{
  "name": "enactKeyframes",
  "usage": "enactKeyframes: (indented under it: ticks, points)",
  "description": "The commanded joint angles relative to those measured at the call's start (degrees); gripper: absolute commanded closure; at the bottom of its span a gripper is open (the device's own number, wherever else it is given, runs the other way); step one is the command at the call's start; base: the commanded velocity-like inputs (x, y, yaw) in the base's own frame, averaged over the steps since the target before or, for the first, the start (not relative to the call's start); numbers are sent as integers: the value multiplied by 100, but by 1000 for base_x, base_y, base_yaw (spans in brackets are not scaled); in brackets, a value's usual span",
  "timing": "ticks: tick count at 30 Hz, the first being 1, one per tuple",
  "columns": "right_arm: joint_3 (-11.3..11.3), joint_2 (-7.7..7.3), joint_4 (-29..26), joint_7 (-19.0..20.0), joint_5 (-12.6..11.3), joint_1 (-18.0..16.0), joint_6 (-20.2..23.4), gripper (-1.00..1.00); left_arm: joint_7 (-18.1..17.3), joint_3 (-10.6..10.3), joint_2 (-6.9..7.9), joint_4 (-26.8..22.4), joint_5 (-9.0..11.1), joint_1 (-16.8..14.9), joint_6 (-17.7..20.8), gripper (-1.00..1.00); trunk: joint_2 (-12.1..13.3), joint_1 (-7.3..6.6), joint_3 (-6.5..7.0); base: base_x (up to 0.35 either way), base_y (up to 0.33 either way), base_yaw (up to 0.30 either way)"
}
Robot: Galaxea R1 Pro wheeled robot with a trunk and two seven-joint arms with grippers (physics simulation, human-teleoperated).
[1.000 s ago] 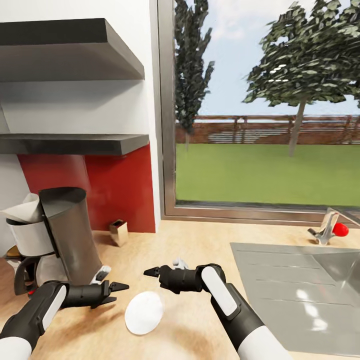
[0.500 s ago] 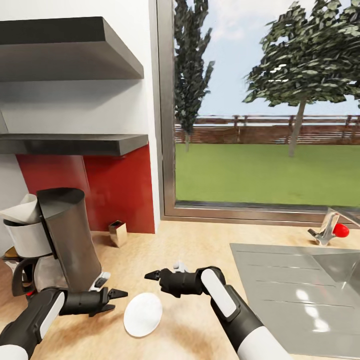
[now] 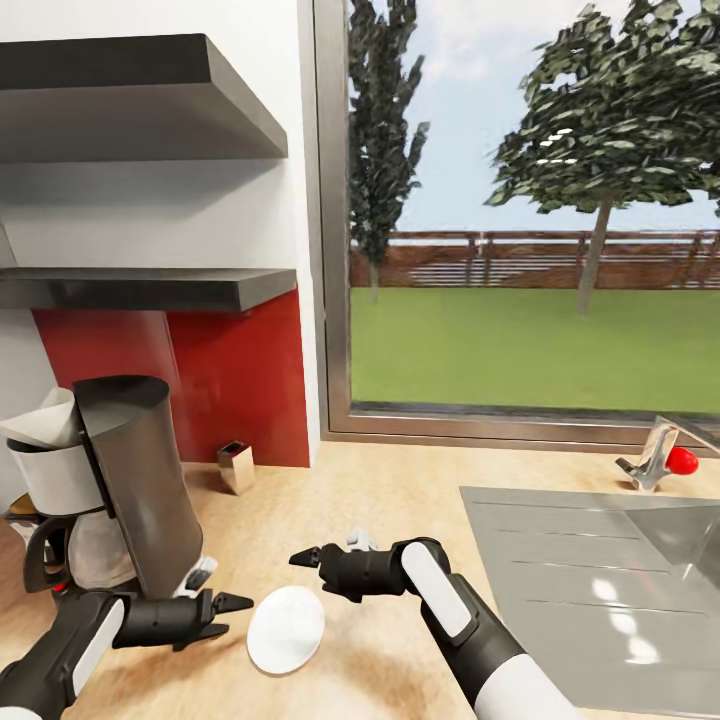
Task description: Set up a coffee station on the kitchen countertop: keep the coffee maker on the countertop, move the bottle of coffee from the kitchen shelf to the counter next to the coffee maker, place a paper coffee filter on top of the coffee maker, put the saucer next to the coffee maker with the coffee cup on the saucer, and place the electric kettle next to the coffee maker.
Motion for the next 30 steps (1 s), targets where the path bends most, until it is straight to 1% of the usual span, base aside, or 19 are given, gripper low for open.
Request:
enactKeyframes:
  ticks: [1, 4, 8, 10, 12, 16, 30]
  points:
    - [2, 0, -2, -28, -27, -2, 13, -100, -12, -4, -5, 9, -130, 22, 9, -100, -3, 2, -4, 0, 0, 0]
    - [5, 0, 10, -28, -24, -2, 13, -100, -56, -7, -18, 13, -132, 46, 8, -100, -3, 2, -4, 0, 0, 0]
    - [10, 0, 157, -28, -27, -2, 13, -100, -223, -26, -41, 20, -148, 66, -4, -100, -3, 2, -4, 0, 0, 0]
    - [10, 0, 215, -28, -29, -2, 13, -100, -263, -98, -41, 22, -155, 69, -5, -100, -3, 2, -4, 0, 0, 0]
    - [10, 0, 249, -28, -30, -2, 13, -100, -289, -213, -41, 24, -156, 71, -8, -100, -3, 2, -4, 0, 0, 0]
    - [11, 0, 270, -28, -31, -2, 13, -100, -309, -296, -46, 25, -156, 72, -9, -100, -3, 2, -4, 0, 0, 0]
    - [8, 0, 295, -28, -16, -2, 13, -100, -320, -325, -56, 25, -156, 73, -10, -100, -3, 2, -4, 0, 0, 0]
